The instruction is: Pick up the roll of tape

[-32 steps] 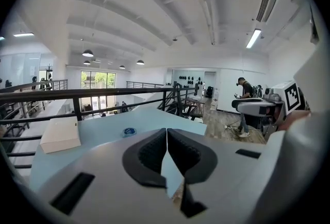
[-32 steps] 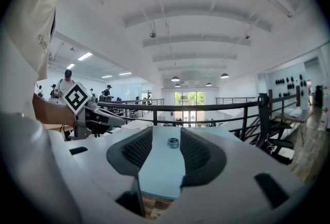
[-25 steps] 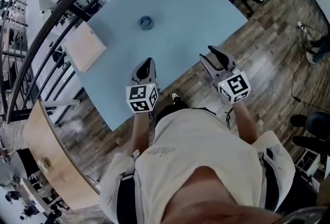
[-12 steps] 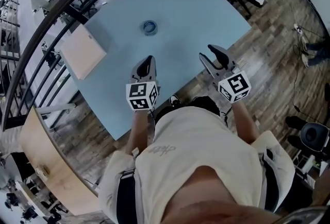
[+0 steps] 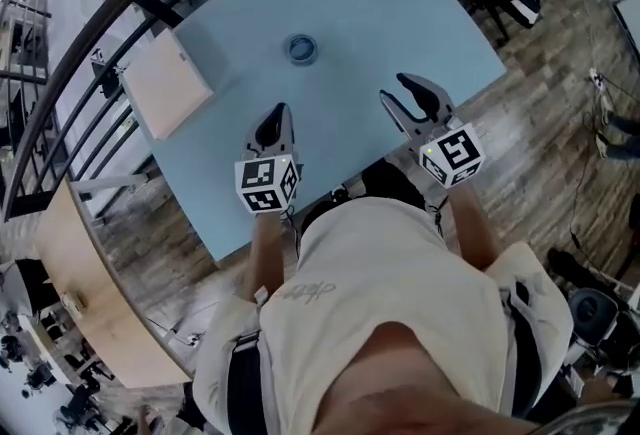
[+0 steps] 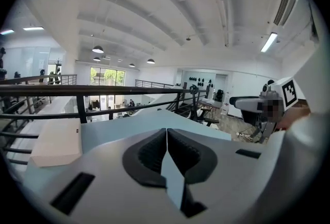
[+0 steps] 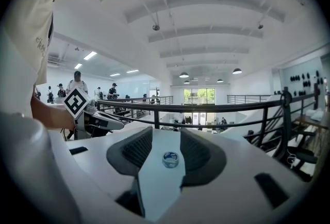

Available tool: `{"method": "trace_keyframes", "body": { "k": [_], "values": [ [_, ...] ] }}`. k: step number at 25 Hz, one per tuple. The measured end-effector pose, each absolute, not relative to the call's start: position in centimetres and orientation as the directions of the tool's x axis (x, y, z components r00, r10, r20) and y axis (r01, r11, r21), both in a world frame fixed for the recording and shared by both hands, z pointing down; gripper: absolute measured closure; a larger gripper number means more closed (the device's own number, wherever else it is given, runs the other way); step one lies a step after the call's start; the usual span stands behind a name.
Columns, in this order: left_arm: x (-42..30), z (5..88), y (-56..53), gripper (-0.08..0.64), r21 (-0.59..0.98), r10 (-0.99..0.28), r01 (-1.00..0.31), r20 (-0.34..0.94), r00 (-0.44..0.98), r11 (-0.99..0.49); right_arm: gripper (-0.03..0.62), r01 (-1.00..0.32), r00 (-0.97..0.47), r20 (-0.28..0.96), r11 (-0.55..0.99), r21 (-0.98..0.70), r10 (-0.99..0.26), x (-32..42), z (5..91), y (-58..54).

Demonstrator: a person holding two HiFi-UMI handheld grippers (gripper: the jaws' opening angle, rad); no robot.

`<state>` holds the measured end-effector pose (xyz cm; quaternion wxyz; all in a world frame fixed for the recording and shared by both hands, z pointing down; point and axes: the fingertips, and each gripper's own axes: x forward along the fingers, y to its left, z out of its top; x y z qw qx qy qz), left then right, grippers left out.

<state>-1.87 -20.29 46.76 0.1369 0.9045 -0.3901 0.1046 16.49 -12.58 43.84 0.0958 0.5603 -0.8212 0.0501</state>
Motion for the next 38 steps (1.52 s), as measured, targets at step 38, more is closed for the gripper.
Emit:
{"method": "trace_keyframes", "body": {
  "k": [38],
  "values": [
    [-3.0,48.1,-26.9,0.538,0.178,-0.852,-0.923,0.355,0.385,-0.342,0.414,-0.624,-0.688,0.409,0.777,0.087,-0.599,12.3,51.7,-30.9]
  ]
}}
